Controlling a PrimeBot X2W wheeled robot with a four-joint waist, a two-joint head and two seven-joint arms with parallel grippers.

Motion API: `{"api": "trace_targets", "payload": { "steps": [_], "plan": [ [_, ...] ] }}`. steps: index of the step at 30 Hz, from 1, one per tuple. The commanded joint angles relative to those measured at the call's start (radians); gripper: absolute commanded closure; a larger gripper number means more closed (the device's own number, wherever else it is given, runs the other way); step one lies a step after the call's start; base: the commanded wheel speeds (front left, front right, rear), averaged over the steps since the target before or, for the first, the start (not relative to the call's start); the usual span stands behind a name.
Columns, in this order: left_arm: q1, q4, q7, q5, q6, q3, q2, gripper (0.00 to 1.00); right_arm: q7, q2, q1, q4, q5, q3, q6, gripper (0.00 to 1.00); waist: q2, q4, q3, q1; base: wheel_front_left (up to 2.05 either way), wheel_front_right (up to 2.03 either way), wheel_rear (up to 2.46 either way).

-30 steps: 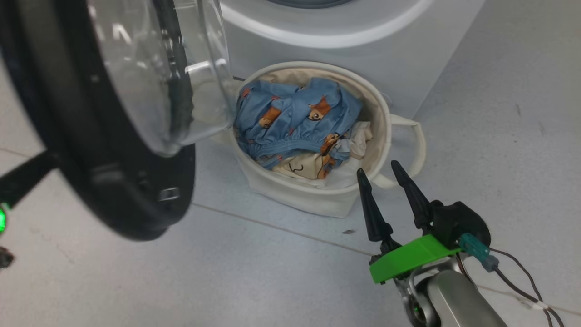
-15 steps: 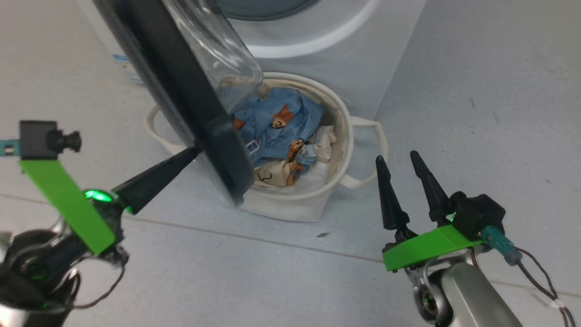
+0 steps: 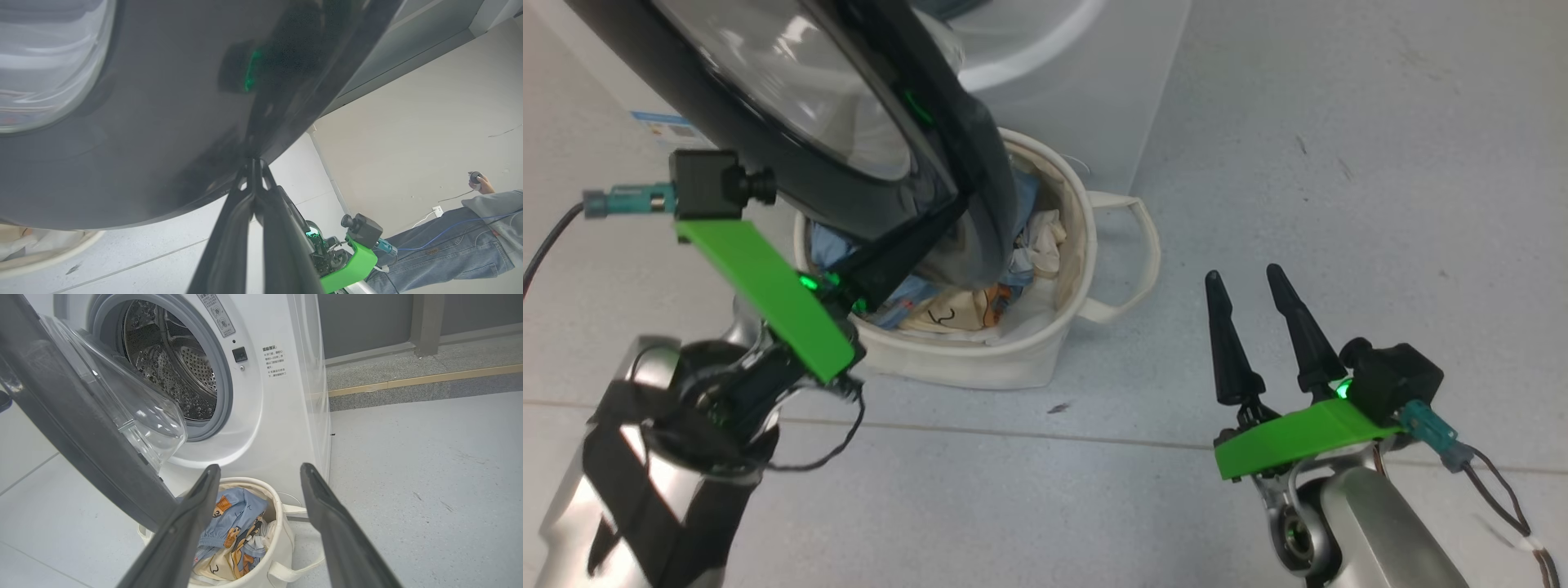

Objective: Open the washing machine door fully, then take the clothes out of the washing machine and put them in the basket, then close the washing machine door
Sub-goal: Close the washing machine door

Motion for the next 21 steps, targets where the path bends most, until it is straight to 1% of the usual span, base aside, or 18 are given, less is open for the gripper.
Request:
{"api": "trace_targets", "payload": {
  "steps": [1,8,12,15,18,20,21],
  "plan": [
    [-0.053,-0.025,-0.014,0.009,-0.007,0.033,0.018,1.0,-0.012,0.013,-0.021,-0.038,0.006,0.015,0.004,0.0,0.0,-0.01,0.011,-0.0001,0.0,0.0,0.0],
    [-0.153,0.057,-0.119,0.021,-0.007,-0.027,-0.006,1.0,-0.012,0.013,-0.031,-0.044,0.016,0.013,0.004,0.0,0.0,-0.03,0.047,-0.0001,0.0,0.0,0.0],
    [-0.185,0.092,-0.167,0.01,-0.007,-0.061,-0.002,1.0,-0.012,0.013,-0.037,-0.048,0.019,0.012,0.004,0.0,0.0,-0.031,0.058,-0.0001,0.0,0.0,0.0],
    [-0.185,0.101,-0.193,-0.003,-0.007,-0.088,0.019,1.0,-0.012,0.013,-0.038,-0.05,0.018,0.007,0.004,0.0,0.0,-0.024,0.054,-0.0001,0.0,0.0,0.0],
    [-0.167,0.1,-0.237,0.005,-0.007,-0.111,0.056,1.0,-0.012,0.013,-0.035,-0.055,0.019,0.006,0.004,0.0,0.0,-0.011,0.036,-0.0001,0.0,0.0,0.0],
    [-0.152,0.093,-0.3,0.044,-0.007,-0.123,0.091,1.0,-0.012,0.013,-0.032,-0.058,0.017,0.008,0.004,0.0,0.0,-0.001,0.018,-0.0001,0.0,0.0,0.0],
    [-0.143,0.09,-0.341,0.088,-0.007,-0.137,0.117,1.0,-0.012,0.013,-0.03,-0.059,0.015,0.01,0.004,0.0,0.0,0.006,0.007,-0.0001,0.0,0.0,0.0]
  ]
}}
